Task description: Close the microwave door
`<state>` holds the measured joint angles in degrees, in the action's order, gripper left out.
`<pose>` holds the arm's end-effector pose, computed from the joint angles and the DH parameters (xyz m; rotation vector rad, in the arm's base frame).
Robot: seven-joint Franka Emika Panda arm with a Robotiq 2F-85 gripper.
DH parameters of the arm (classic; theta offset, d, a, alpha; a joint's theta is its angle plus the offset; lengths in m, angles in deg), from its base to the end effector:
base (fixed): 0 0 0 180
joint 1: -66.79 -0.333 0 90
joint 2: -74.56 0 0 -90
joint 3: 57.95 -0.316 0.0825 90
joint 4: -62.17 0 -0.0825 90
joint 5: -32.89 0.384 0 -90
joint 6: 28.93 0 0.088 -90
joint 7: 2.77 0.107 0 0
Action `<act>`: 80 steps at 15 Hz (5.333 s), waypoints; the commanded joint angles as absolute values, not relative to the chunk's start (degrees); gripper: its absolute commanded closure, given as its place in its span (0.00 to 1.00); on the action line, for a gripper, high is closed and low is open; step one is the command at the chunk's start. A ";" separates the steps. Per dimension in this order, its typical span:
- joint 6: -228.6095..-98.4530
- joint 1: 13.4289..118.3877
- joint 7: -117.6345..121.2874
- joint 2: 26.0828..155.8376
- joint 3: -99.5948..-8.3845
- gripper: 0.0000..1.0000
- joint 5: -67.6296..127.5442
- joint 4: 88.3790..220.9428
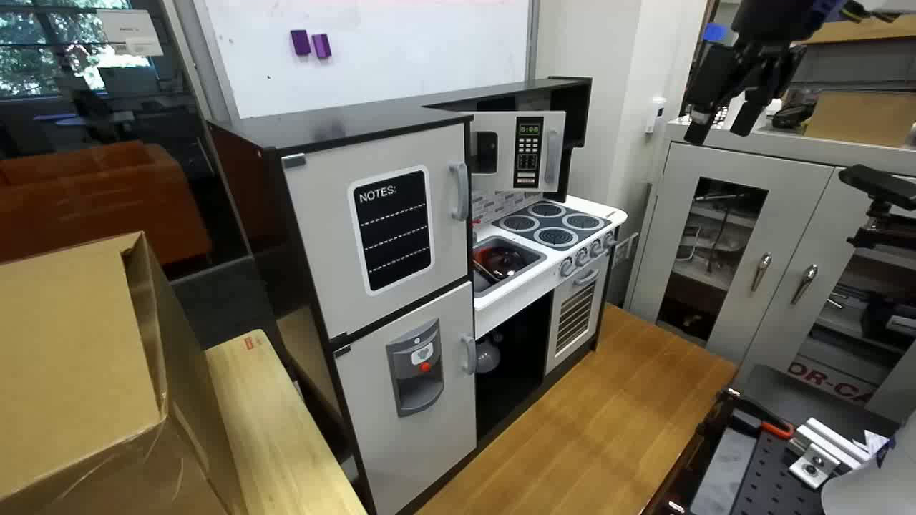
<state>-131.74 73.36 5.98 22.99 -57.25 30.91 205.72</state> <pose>0.2940 -0.0414 0.5747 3.0772 -0.4202 0.2949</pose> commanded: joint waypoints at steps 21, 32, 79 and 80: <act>-135.22 72.33 4.48 22.29 -57.03 0.00 31.00 206.79; -153.61 71.14 2.79 22.60 -58.80 0.00 29.14 215.08; -179.29 65.31 -0.28 26.51 -54.88 0.00 36.79 219.66; -179.29 65.31 -0.28 26.51 -54.88 0.00 36.79 219.66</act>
<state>-179.48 64.84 0.25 26.48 -54.41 36.07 219.78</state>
